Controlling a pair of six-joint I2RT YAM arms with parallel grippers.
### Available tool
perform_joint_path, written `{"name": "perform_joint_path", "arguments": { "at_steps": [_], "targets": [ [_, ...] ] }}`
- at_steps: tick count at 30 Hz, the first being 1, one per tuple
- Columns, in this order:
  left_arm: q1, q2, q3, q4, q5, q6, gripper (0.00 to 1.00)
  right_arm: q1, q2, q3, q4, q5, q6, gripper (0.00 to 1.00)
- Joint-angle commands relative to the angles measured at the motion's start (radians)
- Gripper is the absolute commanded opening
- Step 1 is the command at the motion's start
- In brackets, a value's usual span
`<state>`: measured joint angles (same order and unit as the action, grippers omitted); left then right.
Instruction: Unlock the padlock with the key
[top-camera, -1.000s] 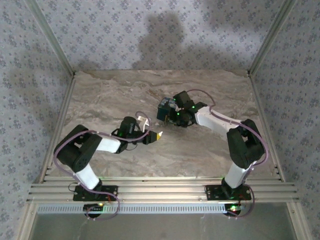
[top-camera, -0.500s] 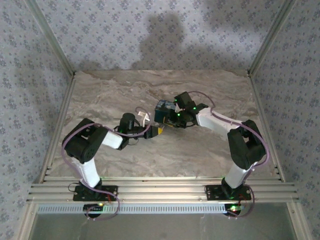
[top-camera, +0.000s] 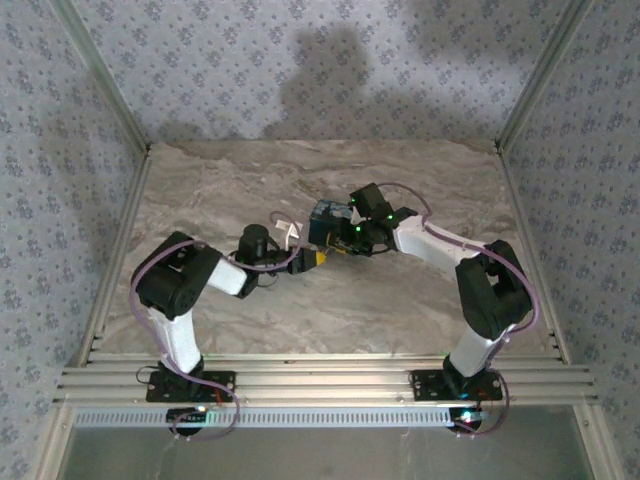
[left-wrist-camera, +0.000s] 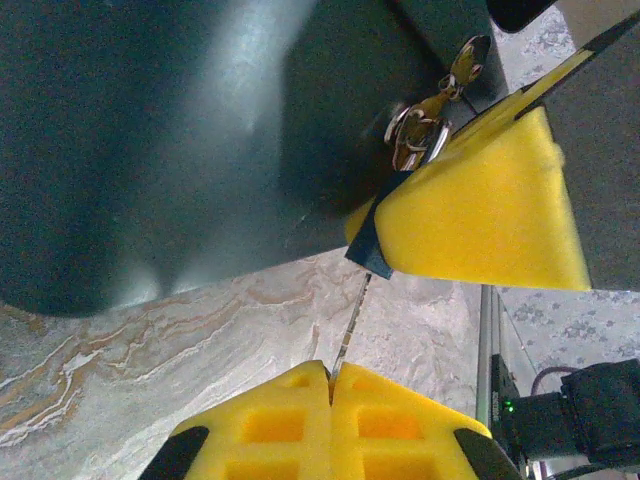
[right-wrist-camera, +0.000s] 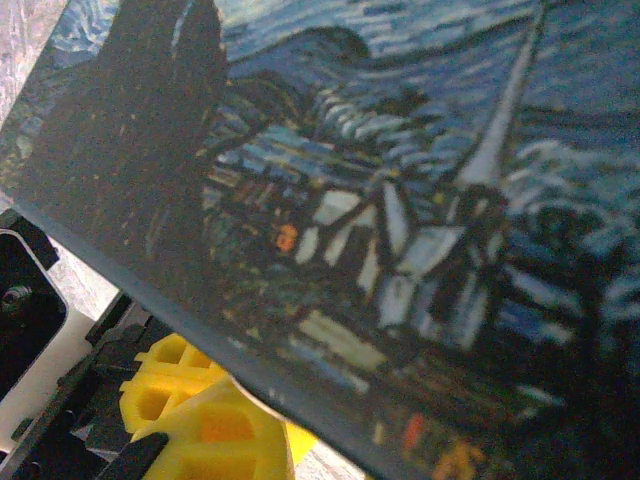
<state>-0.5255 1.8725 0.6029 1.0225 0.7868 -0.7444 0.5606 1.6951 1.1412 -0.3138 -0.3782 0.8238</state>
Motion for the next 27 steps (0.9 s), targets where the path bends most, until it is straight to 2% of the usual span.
{"name": "perform_joint_path", "arguments": {
  "at_steps": [1, 16, 27],
  "targets": [
    [-0.001, 0.011, 0.031, 0.040, 0.029, -0.003, 0.00, -0.002, -0.028, 0.000, 0.032, -0.029, 0.017, 0.00],
    [-0.019, 0.026, 0.054, 0.049, 0.004, 0.004, 0.00, -0.001, -0.023, -0.001, 0.037, -0.053, 0.044, 0.00],
    [-0.043, 0.002, 0.043, 0.063, -0.097, 0.024, 0.00, 0.008, -0.017, 0.006, 0.024, -0.079, 0.106, 0.00]
  ]
}}
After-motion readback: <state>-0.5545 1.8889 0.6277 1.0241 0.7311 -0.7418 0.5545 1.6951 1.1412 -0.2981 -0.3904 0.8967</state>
